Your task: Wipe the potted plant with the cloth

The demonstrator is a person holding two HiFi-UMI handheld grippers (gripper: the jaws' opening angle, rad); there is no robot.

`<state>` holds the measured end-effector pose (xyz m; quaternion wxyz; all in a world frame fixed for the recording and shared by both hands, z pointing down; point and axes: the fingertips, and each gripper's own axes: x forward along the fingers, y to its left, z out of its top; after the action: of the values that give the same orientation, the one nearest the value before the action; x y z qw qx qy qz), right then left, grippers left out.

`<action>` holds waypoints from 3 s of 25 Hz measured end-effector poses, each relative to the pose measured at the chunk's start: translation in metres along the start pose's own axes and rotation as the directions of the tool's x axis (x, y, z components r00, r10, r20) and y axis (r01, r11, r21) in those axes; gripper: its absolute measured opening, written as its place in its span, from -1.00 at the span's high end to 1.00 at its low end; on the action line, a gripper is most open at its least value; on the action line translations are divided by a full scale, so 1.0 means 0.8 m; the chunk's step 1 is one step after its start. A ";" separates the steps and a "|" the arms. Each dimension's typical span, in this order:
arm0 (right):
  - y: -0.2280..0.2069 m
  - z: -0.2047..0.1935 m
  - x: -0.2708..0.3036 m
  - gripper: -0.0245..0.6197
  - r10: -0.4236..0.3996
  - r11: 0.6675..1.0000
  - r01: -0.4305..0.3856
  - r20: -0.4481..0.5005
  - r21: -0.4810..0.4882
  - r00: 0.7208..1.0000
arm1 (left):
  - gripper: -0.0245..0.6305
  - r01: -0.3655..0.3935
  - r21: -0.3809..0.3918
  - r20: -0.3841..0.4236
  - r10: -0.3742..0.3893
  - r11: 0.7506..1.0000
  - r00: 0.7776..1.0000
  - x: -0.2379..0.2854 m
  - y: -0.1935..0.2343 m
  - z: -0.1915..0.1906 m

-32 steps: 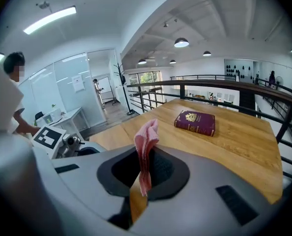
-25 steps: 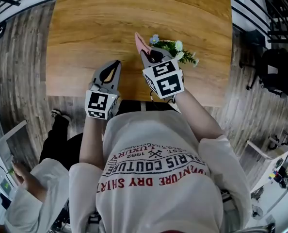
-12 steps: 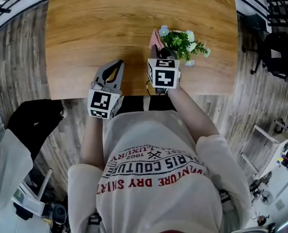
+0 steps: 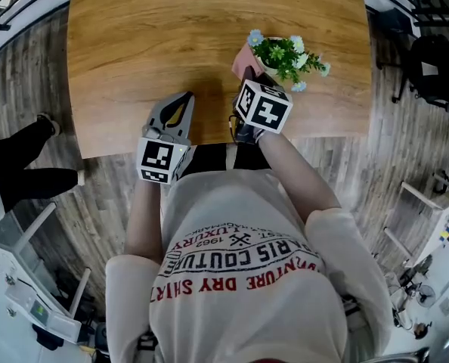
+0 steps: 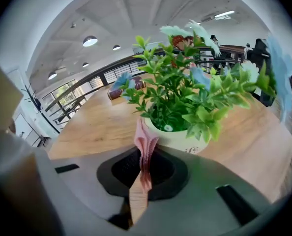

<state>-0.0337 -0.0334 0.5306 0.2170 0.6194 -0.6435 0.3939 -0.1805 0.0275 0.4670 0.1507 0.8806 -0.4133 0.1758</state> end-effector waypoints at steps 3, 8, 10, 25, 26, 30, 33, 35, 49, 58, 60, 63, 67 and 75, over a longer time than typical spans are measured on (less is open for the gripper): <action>-0.007 -0.008 -0.002 0.81 -0.007 1.000 0.007 -0.008 0.022 1.000 | 0.88 0.016 0.001 -0.001 -0.016 1.000 1.000 0.000 -0.004 -0.003; -0.018 -0.012 -0.004 0.81 -0.015 0.999 0.015 -0.004 0.038 1.000 | 0.88 0.034 0.003 -0.005 -0.033 0.999 0.999 0.004 -0.008 -0.007; -0.026 -0.015 -0.005 0.81 -0.023 0.999 0.023 -0.006 0.041 1.000 | 0.88 0.045 0.005 -0.005 -0.045 0.999 0.999 0.007 -0.012 -0.006; -0.111 -0.040 -0.049 0.81 -0.062 0.977 0.058 -0.012 -0.203 0.998 | 0.73 0.194 0.031 0.032 -0.195 0.981 0.980 0.056 -0.062 0.014; -0.108 -0.042 -0.058 0.81 -0.018 0.965 0.012 -0.018 -0.261 1.000 | 0.45 0.208 0.040 0.034 -0.209 0.977 0.977 0.060 -0.068 0.016; -0.094 -0.049 -0.102 0.81 0.165 0.871 -0.184 -0.083 -0.456 0.983 | -0.03 0.238 0.093 0.012 -0.240 0.967 0.971 0.087 -0.084 0.020; -0.119 -0.047 -0.117 0.81 0.160 0.843 -0.184 -0.091 -0.505 0.983 | -0.19 0.245 0.121 -0.027 -0.244 0.962 0.969 0.112 -0.087 0.016; -0.145 -0.040 -0.117 0.81 0.133 0.856 -0.158 -0.084 -0.493 0.987 | -0.29 0.249 0.137 -0.037 -0.246 0.959 0.968 0.128 -0.088 0.017; -0.256 0.018 -0.087 0.81 0.110 0.861 -0.154 -0.118 -0.485 0.987 | -0.68 0.348 0.293 -0.127 -0.324 0.891 0.937 0.229 -0.107 0.033; -0.267 0.036 -0.065 0.81 0.137 0.841 -0.204 -0.168 -0.502 0.976 | -0.69 0.463 0.390 -0.210 -0.413 0.796 0.886 0.248 -0.123 0.034; -0.264 0.037 -0.061 0.81 0.139 0.835 -0.212 -0.178 -0.507 0.974 | -0.69 0.491 0.407 -0.232 -0.433 0.770 0.871 0.250 -0.123 0.034; -0.262 0.040 -0.056 0.81 0.141 0.834 -0.217 -0.185 -0.508 0.973 | -0.69 0.532 0.423 -0.261 -0.463 0.733 0.847 0.256 -0.125 0.030; -0.272 0.040 -0.040 0.81 0.141 0.837 -0.220 -0.191 -0.500 0.971 | -0.68 0.567 0.424 -0.261 -0.505 0.706 0.823 0.274 -0.132 0.024; -0.274 0.040 -0.033 0.81 0.145 0.847 -0.221 -0.190 -0.484 0.971 | -0.68 0.550 0.420 -0.218 -0.508 0.722 0.834 0.275 -0.140 0.027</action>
<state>0.1890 -0.0244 0.5433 0.3786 0.4468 -0.7620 0.2763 0.0421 -0.0610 0.5298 -0.0034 0.9626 -0.0832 0.2579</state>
